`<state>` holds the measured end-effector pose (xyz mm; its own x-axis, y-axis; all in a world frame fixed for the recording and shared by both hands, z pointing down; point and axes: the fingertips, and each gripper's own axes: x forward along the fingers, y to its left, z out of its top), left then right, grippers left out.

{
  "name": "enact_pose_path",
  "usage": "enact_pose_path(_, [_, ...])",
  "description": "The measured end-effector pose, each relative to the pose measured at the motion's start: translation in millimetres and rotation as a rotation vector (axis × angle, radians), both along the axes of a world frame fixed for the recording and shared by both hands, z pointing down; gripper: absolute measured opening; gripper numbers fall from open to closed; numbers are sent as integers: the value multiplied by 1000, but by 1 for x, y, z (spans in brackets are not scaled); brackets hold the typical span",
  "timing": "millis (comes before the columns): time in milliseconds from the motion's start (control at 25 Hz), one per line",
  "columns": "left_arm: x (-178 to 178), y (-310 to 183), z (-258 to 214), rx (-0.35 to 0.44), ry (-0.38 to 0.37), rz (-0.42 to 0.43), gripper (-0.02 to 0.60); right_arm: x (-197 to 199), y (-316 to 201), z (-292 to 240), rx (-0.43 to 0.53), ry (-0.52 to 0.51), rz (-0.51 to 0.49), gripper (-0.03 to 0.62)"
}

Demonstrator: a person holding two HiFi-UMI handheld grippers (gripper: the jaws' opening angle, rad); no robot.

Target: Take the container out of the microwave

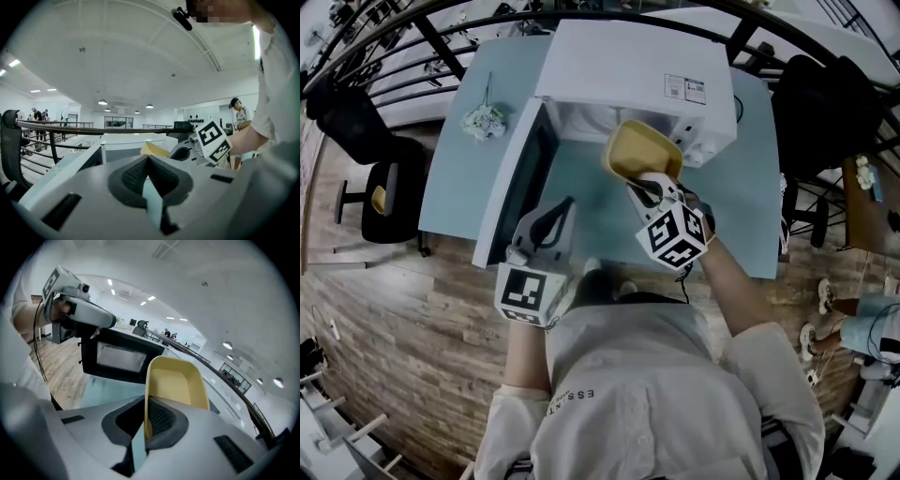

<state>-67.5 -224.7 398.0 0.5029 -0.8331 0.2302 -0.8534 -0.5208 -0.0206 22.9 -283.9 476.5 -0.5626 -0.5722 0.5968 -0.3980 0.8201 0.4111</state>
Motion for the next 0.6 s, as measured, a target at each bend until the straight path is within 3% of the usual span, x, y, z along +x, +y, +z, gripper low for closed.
enact_pose_path(600, [28,-1,-29,68,-19,55,-6,72,39,-118,239,-405,308,24])
